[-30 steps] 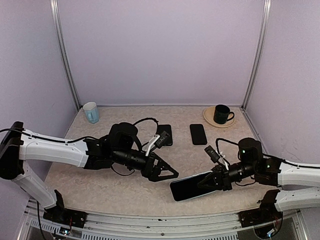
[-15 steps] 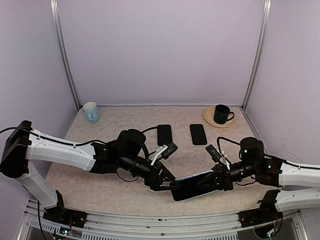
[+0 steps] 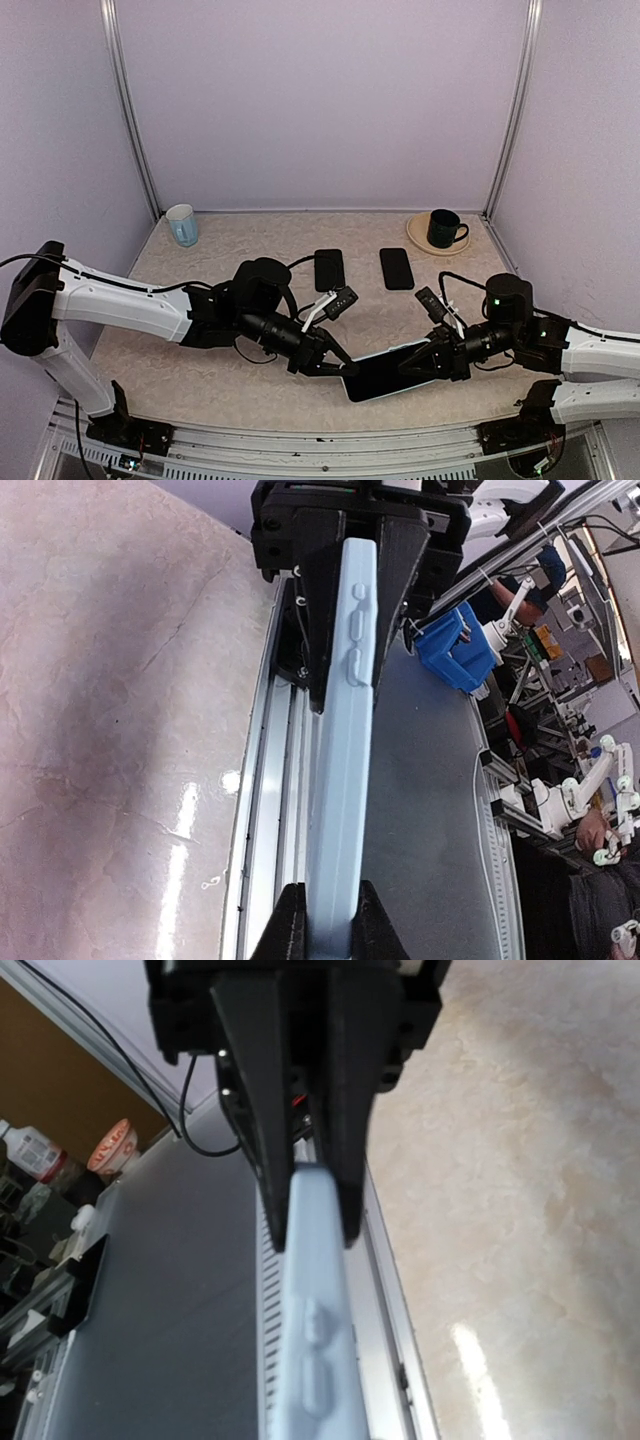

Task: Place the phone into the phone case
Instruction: Press the phone with the phone case.

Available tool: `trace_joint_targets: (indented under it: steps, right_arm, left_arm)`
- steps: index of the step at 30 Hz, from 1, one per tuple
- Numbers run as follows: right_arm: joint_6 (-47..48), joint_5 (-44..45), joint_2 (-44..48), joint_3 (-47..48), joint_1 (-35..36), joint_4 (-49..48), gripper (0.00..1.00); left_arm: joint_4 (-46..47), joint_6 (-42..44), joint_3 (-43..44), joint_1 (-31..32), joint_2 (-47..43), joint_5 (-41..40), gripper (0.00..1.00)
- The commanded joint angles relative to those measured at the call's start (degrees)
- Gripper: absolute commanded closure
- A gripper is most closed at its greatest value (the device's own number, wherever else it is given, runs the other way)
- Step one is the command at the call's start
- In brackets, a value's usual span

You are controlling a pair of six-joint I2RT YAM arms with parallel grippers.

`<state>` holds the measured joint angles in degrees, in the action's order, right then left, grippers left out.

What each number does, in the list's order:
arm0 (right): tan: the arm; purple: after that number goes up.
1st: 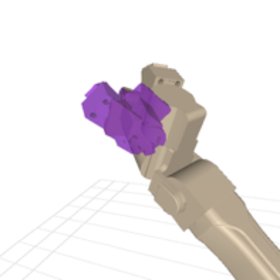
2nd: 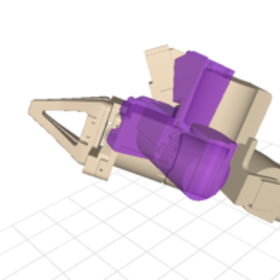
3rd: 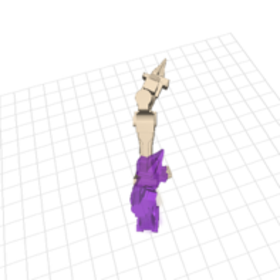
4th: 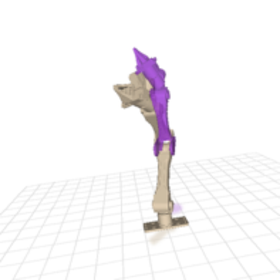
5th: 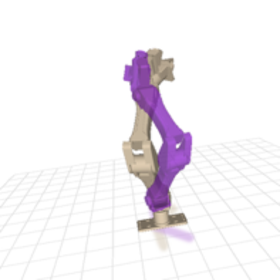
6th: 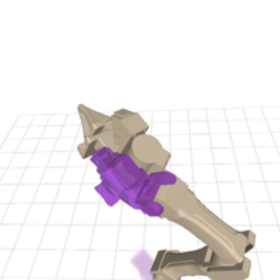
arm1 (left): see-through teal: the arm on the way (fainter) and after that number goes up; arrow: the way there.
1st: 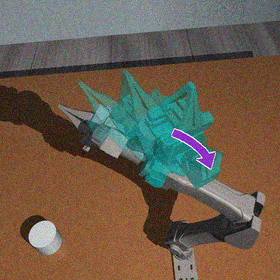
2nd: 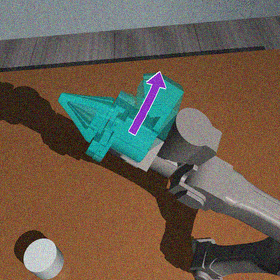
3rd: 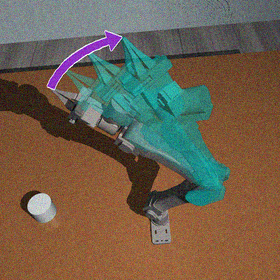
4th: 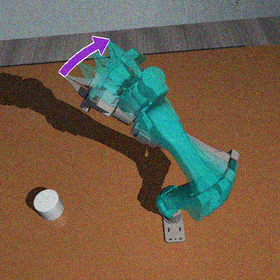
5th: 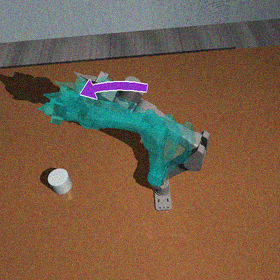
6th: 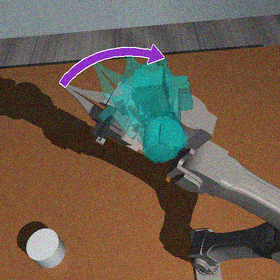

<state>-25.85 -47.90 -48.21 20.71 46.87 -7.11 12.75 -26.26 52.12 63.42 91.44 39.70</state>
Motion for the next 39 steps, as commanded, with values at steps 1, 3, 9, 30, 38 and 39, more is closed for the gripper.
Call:
trace_joint_targets:
  steps: [1, 3, 9, 30, 38, 39]
  right_arm:
    - [0.98, 0.34, 0.83, 1.43, 0.50, -3.30, 1.00]
    - [1.16, 1.12, 0.83, 1.68, 0.50, -2.81, 1.00]
    - [1.36, 3.52, 0.75, 2.29, 0.50, -2.15, 1.00]
    - [-5.30, 8.45, 4.71, 1.40, 0.50, -12.24, 1.00]
    - [-6.98, 9.17, 4.53, 0.40, 0.49, -15.21, 1.00]
    - [-6.94, 9.22, 4.47, 0.31, 0.50, -15.13, 1.00]
  left_arm:
    - [1.57, -1.04, 1.07, 0.20, 0.63, -1.43, 0.99]
    - [0.83, -1.28, 1.41, 0.15, 0.51, -3.04, 1.00]
    - [0.81, -2.18, 1.44, 0.13, -0.07, -5.20, 0.76]
    - [9.46, -6.91, -3.37, -0.34, -1.72, -3.77, 0.21]
    - [10.88, -7.22, -3.85, 0.05, -1.79, -2.81, 0.40]
    - [10.93, -7.23, -3.86, 0.07, -1.87, -2.86, 0.45]
